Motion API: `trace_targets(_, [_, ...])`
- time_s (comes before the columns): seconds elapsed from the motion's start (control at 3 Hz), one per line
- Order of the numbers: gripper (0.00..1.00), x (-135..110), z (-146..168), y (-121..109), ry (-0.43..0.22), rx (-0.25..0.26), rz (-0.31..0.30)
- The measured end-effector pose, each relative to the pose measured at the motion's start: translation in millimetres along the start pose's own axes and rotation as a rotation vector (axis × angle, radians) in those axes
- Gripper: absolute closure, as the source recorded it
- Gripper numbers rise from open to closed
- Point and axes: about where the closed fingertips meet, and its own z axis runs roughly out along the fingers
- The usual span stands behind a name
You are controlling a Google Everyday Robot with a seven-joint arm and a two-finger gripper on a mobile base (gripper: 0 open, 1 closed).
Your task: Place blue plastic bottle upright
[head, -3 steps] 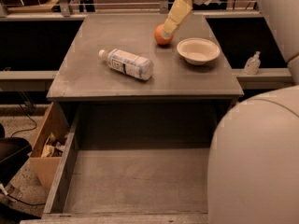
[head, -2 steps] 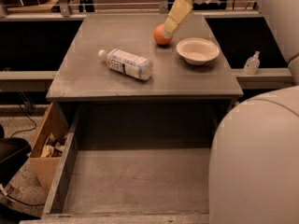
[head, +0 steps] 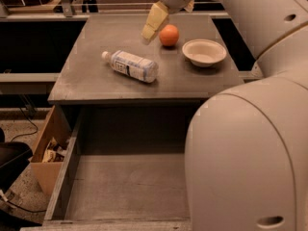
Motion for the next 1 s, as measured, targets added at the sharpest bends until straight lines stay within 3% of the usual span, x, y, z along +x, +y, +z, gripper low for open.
trace_targets(0.67, [0.0,-50.4,37.0,38.2,0.005,-0.092,-0.138])
trace_targets(1.0, [0.0,-61.7,45.2,51.2,0.007,-0.131,-0.184])
